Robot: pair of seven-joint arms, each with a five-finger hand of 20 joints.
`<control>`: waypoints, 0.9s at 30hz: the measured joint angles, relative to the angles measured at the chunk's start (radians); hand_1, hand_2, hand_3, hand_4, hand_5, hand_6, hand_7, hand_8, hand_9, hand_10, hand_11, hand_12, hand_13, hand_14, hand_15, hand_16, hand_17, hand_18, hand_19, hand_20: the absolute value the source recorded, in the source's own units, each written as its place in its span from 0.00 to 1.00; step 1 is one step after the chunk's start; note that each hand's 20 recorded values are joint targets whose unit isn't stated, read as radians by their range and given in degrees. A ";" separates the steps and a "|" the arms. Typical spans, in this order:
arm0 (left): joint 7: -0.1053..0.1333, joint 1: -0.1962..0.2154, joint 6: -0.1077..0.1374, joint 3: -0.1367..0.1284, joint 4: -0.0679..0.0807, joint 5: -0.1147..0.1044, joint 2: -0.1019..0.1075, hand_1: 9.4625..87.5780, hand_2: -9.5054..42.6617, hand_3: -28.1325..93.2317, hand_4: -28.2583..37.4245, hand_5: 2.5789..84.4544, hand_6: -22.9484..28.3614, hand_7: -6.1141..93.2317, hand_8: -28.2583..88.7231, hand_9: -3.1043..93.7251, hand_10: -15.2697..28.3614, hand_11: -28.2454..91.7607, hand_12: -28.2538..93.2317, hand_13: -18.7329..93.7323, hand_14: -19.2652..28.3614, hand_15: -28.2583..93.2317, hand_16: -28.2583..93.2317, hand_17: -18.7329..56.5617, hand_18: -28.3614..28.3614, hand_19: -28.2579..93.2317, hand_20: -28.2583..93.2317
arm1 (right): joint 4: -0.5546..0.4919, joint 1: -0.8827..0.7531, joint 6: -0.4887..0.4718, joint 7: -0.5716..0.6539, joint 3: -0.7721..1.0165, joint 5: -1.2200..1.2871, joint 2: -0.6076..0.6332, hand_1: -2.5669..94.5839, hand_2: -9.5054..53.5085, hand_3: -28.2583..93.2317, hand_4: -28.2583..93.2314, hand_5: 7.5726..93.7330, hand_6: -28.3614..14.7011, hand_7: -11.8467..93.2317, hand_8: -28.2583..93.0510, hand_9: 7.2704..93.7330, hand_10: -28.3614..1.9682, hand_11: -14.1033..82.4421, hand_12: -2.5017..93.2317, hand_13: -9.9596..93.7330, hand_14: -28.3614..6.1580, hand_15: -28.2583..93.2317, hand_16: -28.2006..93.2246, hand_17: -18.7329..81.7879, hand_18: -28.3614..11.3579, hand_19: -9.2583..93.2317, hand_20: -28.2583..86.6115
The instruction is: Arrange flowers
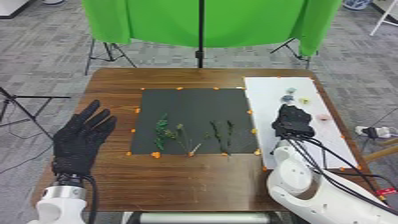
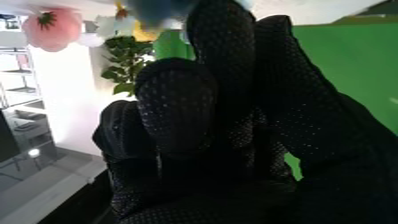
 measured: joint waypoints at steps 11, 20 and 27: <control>0.011 -0.002 0.000 -0.003 -0.001 0.000 0.010 0.18 0.33 0.89 0.02 0.46 0.65 0.17 0.17 0.39 0.81 0.43 0.32 0.38 0.97 0.62 0.16 0.10 0.92 0.66 0.33 | -0.065 0.070 0.007 -0.064 -0.019 -0.052 -0.071 0.62 0.00 0.83 0.00 0.89 0.60 0.30 0.29 0.96 0.62 0.33 0.40 0.81 0.59 0.82 0.41 0.57 0.10 1.00 0.70; 0.013 0.001 0.000 -0.020 -0.006 0.000 0.015 0.18 0.32 0.89 0.03 0.45 0.65 0.16 0.17 0.39 0.80 0.43 0.32 0.38 0.96 0.62 0.16 0.11 0.92 0.66 0.33 | -0.307 -0.025 -0.341 -0.132 0.304 0.101 -0.116 0.47 0.00 0.87 0.00 0.68 0.56 0.28 0.13 0.71 0.28 0.53 0.21 0.68 0.36 0.88 0.33 0.46 0.05 1.00 0.69; 0.028 0.029 0.001 -0.029 -0.012 -0.002 0.016 0.18 0.32 0.90 0.03 0.45 0.65 0.16 0.17 0.39 0.80 0.43 0.32 0.38 0.95 0.62 0.16 0.11 0.92 0.65 0.33 | -0.324 -0.226 -0.366 -0.134 0.464 0.166 -0.041 0.44 0.00 0.87 0.00 0.65 0.58 0.28 0.13 0.69 0.25 0.53 0.20 0.65 0.33 0.89 0.32 0.44 0.04 1.00 0.68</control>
